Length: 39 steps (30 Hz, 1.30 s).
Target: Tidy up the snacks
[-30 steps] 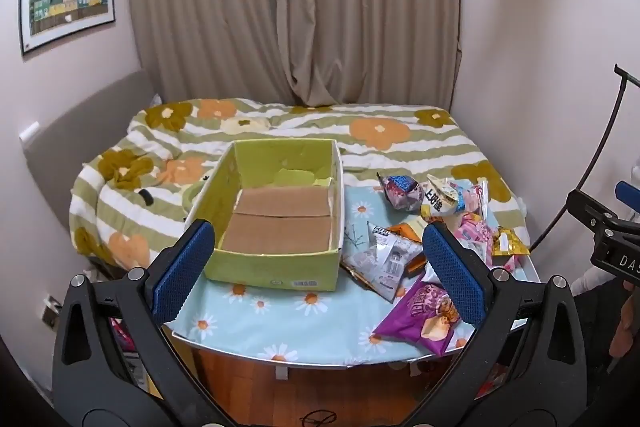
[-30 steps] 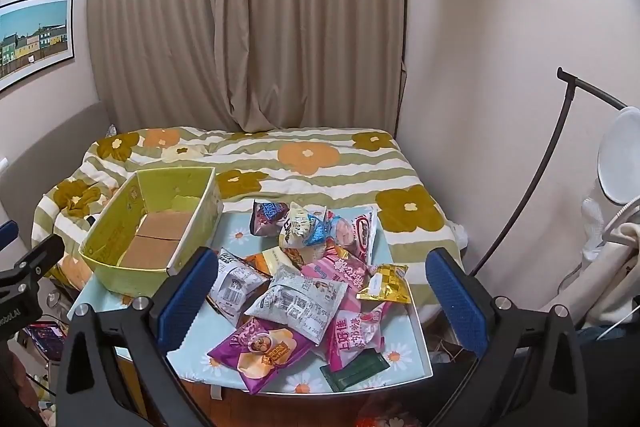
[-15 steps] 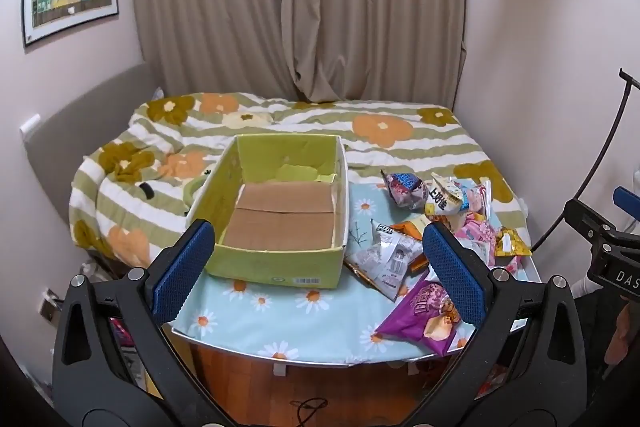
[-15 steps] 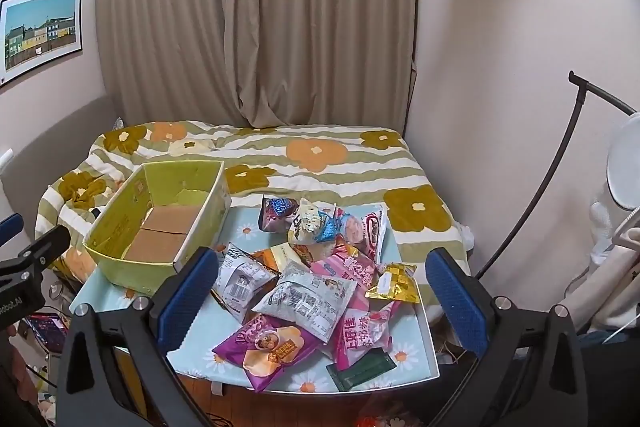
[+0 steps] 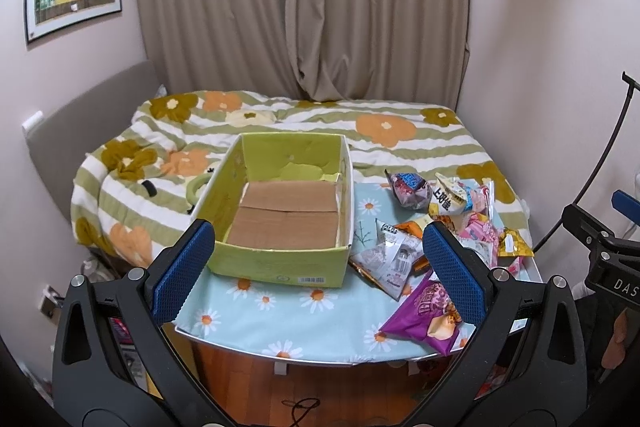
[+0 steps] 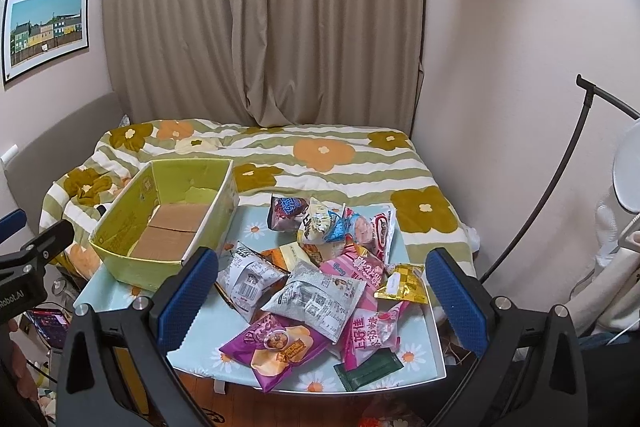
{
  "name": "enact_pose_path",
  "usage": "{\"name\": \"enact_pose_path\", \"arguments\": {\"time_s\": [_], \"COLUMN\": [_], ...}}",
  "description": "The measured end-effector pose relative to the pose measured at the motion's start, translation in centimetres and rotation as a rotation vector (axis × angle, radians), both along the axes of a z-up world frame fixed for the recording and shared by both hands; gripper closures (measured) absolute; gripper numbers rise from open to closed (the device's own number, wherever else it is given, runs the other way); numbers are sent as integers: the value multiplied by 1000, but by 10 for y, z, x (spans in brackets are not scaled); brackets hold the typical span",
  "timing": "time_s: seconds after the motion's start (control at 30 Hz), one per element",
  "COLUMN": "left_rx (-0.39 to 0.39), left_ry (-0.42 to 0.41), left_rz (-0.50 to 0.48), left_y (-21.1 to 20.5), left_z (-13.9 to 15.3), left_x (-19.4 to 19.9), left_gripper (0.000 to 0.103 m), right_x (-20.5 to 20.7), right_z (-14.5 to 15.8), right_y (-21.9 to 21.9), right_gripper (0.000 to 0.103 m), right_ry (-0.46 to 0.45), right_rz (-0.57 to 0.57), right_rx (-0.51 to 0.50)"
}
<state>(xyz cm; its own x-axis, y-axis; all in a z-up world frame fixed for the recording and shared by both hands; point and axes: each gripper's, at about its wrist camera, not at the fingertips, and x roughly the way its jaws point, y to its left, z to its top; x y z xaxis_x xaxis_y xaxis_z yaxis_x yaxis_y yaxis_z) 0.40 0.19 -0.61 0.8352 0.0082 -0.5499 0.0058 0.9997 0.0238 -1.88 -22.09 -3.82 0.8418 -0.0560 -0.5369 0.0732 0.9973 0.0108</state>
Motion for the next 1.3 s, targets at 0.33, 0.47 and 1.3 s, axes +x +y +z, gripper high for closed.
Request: {"name": "enact_pose_path", "arguments": {"time_s": [0.33,0.47,1.3], "left_rx": [-16,-19,-27], "left_ry": [16,17,39], "left_rz": [5,2,-23], "left_y": [3,6,8], "left_z": [-4,-3,-4], "left_x": [0,0,13], "left_gripper": [0,0,0], "right_x": [0,-2,-1], "right_z": [-1,0,0], "right_y": [3,5,3], "right_gripper": [0,0,0], "right_ry": [3,2,6], "right_rz": [2,1,-8], "right_rx": [6,6,10]}}
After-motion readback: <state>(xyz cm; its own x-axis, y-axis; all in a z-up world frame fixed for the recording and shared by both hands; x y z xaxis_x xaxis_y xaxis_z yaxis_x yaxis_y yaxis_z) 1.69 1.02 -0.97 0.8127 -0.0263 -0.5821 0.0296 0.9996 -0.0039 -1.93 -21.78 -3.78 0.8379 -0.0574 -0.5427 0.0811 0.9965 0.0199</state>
